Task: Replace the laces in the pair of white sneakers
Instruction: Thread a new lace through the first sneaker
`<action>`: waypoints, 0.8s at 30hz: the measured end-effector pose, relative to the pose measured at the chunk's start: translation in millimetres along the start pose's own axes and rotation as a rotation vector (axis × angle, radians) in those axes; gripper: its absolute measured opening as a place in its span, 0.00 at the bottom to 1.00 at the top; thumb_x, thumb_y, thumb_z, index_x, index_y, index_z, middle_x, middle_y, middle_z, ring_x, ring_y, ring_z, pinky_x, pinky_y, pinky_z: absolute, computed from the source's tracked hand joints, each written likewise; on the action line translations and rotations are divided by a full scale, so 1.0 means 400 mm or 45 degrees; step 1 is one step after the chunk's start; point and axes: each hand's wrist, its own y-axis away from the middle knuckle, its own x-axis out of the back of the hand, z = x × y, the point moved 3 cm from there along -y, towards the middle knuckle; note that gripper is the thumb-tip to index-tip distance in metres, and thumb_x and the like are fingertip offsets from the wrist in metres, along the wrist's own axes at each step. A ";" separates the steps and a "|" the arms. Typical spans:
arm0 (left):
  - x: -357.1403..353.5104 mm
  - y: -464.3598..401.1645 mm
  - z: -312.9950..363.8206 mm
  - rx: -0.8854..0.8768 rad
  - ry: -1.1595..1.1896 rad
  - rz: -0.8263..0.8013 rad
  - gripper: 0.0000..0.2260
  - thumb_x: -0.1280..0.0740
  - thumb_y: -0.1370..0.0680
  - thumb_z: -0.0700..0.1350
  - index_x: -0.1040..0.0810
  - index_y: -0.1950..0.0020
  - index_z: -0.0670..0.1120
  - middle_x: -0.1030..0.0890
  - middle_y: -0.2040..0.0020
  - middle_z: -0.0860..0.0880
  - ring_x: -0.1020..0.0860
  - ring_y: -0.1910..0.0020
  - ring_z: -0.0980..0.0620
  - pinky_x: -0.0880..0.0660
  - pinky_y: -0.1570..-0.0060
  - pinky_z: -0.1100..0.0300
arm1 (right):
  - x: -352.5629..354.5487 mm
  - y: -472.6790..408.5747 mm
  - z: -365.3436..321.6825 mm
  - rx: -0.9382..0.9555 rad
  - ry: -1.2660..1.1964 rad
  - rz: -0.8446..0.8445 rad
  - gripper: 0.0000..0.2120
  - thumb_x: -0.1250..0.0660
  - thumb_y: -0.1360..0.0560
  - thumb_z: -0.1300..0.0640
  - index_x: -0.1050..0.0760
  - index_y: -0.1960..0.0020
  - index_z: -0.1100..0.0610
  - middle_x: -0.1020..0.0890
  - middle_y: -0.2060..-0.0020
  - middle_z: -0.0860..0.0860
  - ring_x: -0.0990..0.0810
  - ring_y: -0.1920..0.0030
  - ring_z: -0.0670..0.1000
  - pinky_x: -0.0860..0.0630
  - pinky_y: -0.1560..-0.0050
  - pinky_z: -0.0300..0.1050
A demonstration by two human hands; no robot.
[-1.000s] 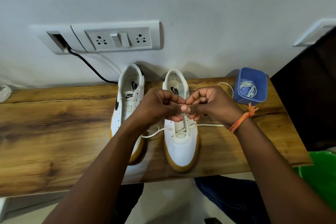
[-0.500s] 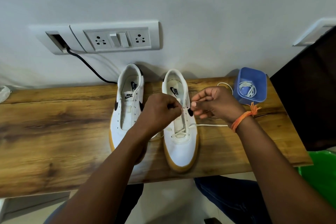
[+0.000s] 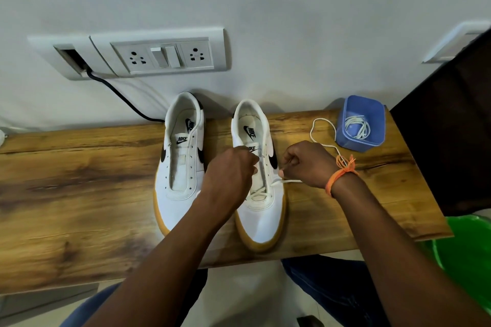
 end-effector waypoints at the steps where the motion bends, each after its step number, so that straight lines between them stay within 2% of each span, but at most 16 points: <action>1: 0.003 0.001 0.000 0.024 -0.006 -0.008 0.06 0.33 0.21 0.44 0.16 0.49 0.46 0.17 0.55 0.47 0.19 0.55 0.47 0.24 0.61 0.56 | 0.001 0.000 -0.001 0.001 0.002 0.007 0.08 0.25 0.29 0.58 0.17 0.52 0.59 0.17 0.55 0.51 0.20 0.53 0.51 0.24 0.53 0.43; 3: 0.006 0.002 -0.001 0.075 0.002 -0.032 0.06 0.32 0.21 0.44 0.17 0.51 0.44 0.17 0.55 0.45 0.18 0.55 0.45 0.21 0.57 0.53 | 0.003 0.001 -0.001 0.000 0.014 0.009 0.08 0.25 0.29 0.57 0.17 0.52 0.59 0.18 0.56 0.50 0.20 0.53 0.51 0.24 0.53 0.43; 7: 0.003 0.006 0.005 0.122 -0.027 -0.067 0.04 0.30 0.22 0.42 0.18 0.54 0.43 0.17 0.57 0.46 0.18 0.57 0.47 0.20 0.58 0.54 | 0.000 0.001 -0.002 0.000 0.032 -0.014 0.09 0.24 0.30 0.55 0.18 0.52 0.58 0.18 0.54 0.51 0.20 0.53 0.51 0.23 0.51 0.45; 10: 0.005 0.009 0.014 0.106 -0.095 -0.018 0.04 0.33 0.21 0.42 0.20 0.54 0.44 0.19 0.57 0.46 0.19 0.57 0.47 0.25 0.61 0.59 | 0.001 0.001 -0.004 -0.011 0.033 -0.025 0.10 0.24 0.30 0.54 0.17 0.52 0.58 0.18 0.54 0.51 0.20 0.53 0.51 0.21 0.50 0.47; 15: 0.009 0.016 0.035 0.066 -0.326 0.114 0.05 0.36 0.21 0.42 0.22 0.47 0.45 0.23 0.48 0.45 0.27 0.49 0.45 0.37 0.59 0.56 | 0.000 0.001 -0.008 -0.013 0.016 -0.039 0.11 0.24 0.30 0.54 0.17 0.52 0.58 0.17 0.54 0.52 0.20 0.53 0.51 0.21 0.50 0.47; 18: -0.011 0.028 0.036 0.201 -0.344 0.205 0.03 0.30 0.26 0.40 0.20 0.53 0.44 0.26 0.47 0.42 0.30 0.50 0.42 0.36 0.59 0.51 | 0.001 0.002 -0.012 -0.021 -0.042 -0.036 0.09 0.24 0.30 0.55 0.17 0.52 0.58 0.18 0.54 0.51 0.20 0.53 0.51 0.23 0.51 0.44; 20: -0.024 0.038 0.043 0.300 -0.332 0.248 0.03 0.28 0.28 0.42 0.21 0.57 0.45 0.27 0.45 0.42 0.32 0.47 0.42 0.34 0.54 0.49 | 0.000 0.004 -0.012 -0.026 -0.078 -0.038 0.09 0.24 0.30 0.55 0.17 0.51 0.58 0.18 0.55 0.50 0.20 0.52 0.51 0.23 0.50 0.45; 24: -0.047 0.057 0.056 0.462 -0.116 0.250 0.03 0.34 0.23 0.44 0.20 0.53 0.47 0.32 0.44 0.46 0.37 0.46 0.45 0.45 0.52 0.53 | -0.004 0.004 -0.015 -0.029 -0.139 -0.048 0.10 0.25 0.29 0.57 0.17 0.48 0.58 0.17 0.53 0.51 0.19 0.50 0.51 0.23 0.48 0.43</action>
